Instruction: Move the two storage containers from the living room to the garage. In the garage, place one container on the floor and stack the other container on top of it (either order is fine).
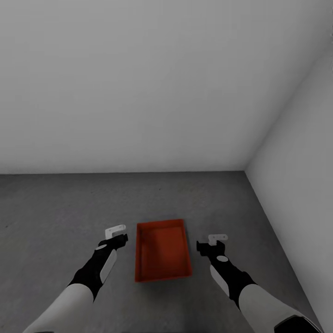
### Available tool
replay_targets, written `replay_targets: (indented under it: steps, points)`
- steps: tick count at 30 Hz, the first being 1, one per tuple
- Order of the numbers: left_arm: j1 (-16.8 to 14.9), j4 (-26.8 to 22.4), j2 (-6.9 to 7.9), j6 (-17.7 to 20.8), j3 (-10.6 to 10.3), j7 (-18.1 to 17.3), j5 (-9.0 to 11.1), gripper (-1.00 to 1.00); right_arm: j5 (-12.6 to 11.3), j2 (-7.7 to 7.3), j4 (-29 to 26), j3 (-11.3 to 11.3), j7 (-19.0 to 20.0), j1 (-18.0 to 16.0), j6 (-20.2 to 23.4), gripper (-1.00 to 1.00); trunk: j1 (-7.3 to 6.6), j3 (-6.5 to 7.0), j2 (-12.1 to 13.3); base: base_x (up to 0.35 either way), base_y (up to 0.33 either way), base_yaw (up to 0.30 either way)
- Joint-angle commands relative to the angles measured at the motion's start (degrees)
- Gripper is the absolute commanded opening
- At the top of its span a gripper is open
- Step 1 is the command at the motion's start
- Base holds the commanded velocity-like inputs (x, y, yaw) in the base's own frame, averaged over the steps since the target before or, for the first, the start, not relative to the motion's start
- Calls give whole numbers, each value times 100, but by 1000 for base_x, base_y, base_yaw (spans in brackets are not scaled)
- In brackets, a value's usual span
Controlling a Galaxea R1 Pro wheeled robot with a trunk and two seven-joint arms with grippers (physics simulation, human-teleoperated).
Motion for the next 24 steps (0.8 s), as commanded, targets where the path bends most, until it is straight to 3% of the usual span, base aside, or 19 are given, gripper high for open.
replay_targets:
  steps: [1, 24]
  points:
    - [-1, -14, -3, 26, 10, 19, 60, 100, -61, -4, 4, 48, -35, -6, -26, 100, 3, 1, -9, 0, 0, 0]
    - [-1, 65, -1, 17, 18, 2, 84, 100, -74, -45, 62, 48, -28, -6, -26, 100, 3, 213, -9, 0, 0, 0]
